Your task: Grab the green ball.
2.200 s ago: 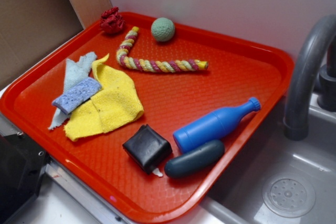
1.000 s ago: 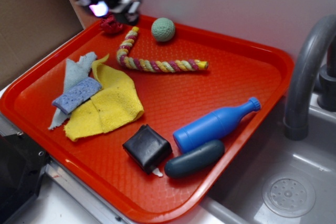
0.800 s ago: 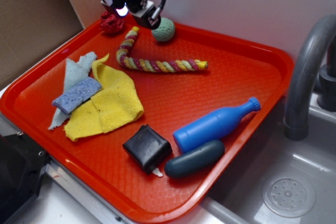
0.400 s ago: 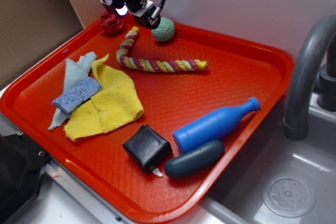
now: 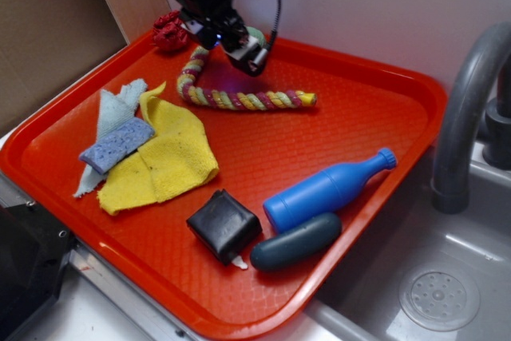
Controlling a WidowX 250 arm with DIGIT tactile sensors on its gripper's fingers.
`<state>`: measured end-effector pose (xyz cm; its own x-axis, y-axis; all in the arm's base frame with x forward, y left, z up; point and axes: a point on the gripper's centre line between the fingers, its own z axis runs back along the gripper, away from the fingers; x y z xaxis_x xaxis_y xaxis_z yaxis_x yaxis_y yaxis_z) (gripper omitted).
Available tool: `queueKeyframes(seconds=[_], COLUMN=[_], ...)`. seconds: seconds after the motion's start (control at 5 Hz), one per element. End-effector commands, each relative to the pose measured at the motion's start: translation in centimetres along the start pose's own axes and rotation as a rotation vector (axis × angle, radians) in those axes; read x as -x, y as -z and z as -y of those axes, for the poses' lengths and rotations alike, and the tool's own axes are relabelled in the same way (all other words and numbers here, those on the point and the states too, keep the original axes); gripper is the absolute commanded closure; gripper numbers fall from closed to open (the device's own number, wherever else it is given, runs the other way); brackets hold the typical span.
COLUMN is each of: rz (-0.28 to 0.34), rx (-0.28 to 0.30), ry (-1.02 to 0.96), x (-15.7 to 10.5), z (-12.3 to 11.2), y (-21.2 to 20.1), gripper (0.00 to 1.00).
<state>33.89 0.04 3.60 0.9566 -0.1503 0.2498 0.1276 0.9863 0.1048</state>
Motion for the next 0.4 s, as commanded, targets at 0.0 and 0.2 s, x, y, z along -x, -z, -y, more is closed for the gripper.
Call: queueKeyframes(seconds=[0.0, 0.2], rz=[0.073, 0.096], rx=[0.002, -0.015], ry=[0.027, -0.007], x=[-3.43, -3.77], z=[0.11, -0.66], y=[-0.15, -1.04], gripper=[1.0, 1.0])
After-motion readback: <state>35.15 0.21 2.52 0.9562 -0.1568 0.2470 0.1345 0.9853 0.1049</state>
